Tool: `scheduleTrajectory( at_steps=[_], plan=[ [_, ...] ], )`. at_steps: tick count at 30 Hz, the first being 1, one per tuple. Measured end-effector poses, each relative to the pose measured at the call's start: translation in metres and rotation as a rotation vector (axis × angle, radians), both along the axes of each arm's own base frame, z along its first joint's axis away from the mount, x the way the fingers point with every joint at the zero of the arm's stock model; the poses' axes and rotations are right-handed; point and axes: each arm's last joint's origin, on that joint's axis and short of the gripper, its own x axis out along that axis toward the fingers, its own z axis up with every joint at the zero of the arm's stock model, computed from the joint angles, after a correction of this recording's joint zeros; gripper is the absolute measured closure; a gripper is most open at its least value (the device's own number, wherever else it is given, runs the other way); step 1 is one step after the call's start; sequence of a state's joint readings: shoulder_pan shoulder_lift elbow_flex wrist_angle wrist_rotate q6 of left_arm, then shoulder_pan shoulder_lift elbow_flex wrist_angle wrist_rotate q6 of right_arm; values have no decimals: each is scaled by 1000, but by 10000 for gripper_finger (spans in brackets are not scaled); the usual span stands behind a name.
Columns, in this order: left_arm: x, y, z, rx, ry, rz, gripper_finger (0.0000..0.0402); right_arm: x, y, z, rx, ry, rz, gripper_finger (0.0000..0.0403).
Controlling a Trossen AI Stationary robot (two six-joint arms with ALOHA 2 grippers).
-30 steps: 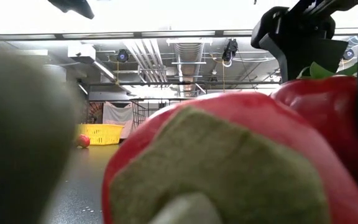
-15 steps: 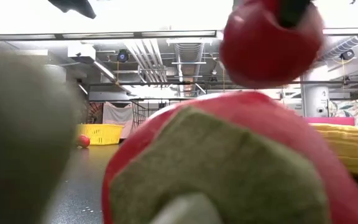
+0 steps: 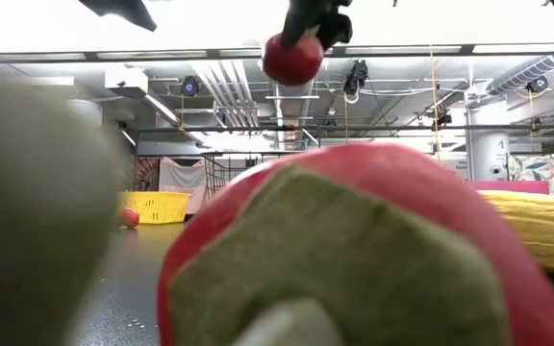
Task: Sort produce into baskets
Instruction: Put the bottom red tomato into the gold wire basket
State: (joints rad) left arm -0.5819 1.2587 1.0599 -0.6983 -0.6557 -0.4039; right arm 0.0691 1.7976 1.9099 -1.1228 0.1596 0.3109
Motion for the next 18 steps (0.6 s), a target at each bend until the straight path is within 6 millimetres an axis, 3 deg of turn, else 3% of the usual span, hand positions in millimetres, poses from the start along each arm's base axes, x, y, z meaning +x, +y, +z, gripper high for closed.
scheduleTrajectory(
  at_steps=[6,9,13,18],
  plan=[
    [-1,4,1,88,-34,78,242,-8,-103,2,-42,15,-106,113],
    [-1,5,1,103,-44,92,242,-16,-145,-2,-58,33,-153,113],
    [-1,5,1,103,-47,97,242,-26,-189,-8,-78,34,-218,113],
    [-1,6,1,103,-66,129,242,-30,-225,-17,-84,-3,-239,113]
  ],
)
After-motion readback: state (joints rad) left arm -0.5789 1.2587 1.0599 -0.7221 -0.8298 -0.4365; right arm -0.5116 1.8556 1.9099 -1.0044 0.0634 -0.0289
